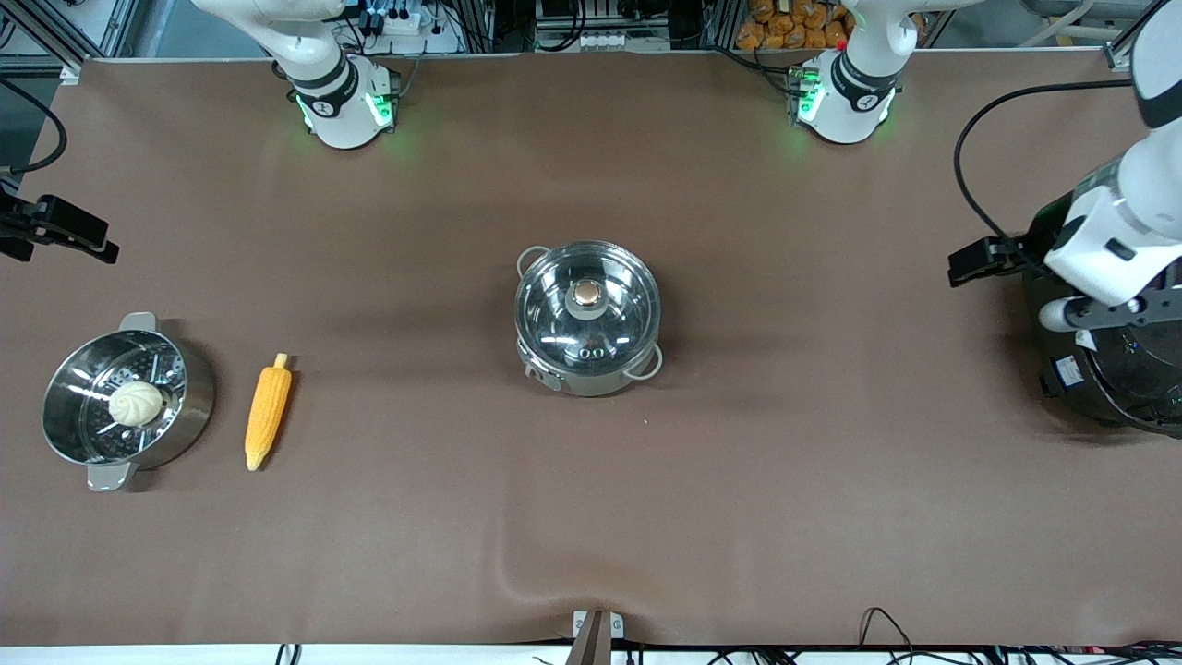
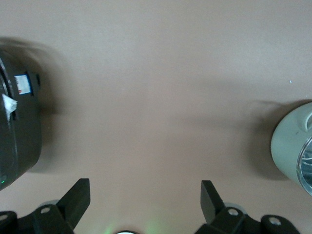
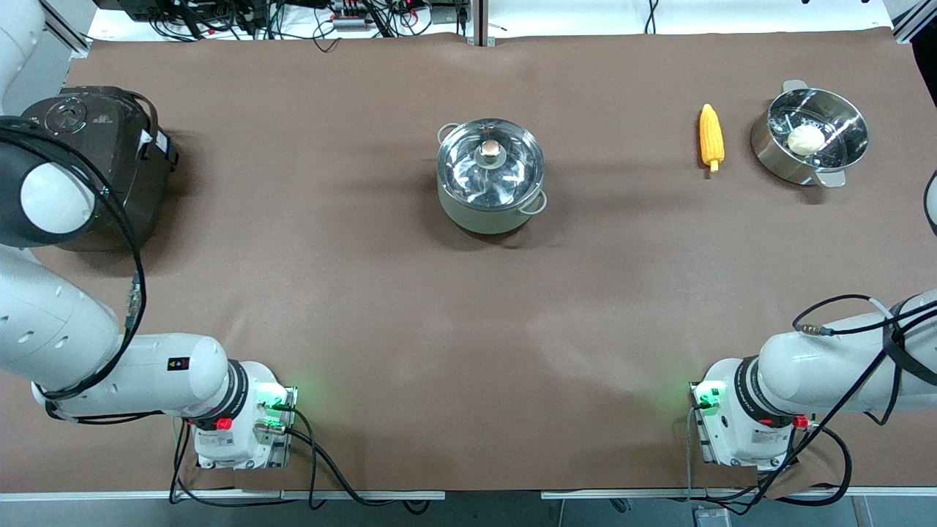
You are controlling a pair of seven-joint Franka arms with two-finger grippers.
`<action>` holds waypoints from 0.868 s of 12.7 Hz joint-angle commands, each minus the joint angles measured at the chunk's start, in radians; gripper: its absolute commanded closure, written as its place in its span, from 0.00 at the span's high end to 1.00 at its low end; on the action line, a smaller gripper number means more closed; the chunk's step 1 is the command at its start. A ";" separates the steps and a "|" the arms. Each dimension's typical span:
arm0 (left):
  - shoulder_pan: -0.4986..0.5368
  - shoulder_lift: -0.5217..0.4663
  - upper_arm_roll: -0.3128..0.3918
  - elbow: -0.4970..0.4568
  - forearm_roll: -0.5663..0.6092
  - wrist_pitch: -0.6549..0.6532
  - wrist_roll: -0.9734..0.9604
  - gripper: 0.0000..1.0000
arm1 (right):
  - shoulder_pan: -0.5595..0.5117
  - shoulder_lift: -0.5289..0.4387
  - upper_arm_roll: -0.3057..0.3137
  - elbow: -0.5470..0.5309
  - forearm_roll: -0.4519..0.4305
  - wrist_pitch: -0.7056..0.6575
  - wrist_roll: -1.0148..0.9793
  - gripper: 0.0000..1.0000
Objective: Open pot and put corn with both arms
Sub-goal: 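Reach the left gripper to the lid knob while the right gripper reaches the corn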
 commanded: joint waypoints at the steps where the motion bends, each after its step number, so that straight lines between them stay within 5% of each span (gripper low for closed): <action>1: -0.073 0.053 -0.005 0.056 0.010 0.049 -0.118 1.00 | 0.004 -0.014 0.000 -0.029 -0.002 0.014 0.003 1.00; 7: -0.403 0.205 -0.001 0.115 -0.053 0.275 -0.839 1.00 | 0.004 0.013 0.000 -0.104 -0.002 0.095 -0.002 1.00; 9: -0.531 0.338 0.018 0.179 -0.048 0.367 -1.029 1.00 | 0.001 0.029 0.000 -0.156 -0.001 0.143 -0.011 1.00; 11: -0.703 0.490 0.116 0.289 -0.047 0.432 -1.235 1.00 | -0.004 0.061 0.000 -0.158 -0.001 0.143 -0.023 1.00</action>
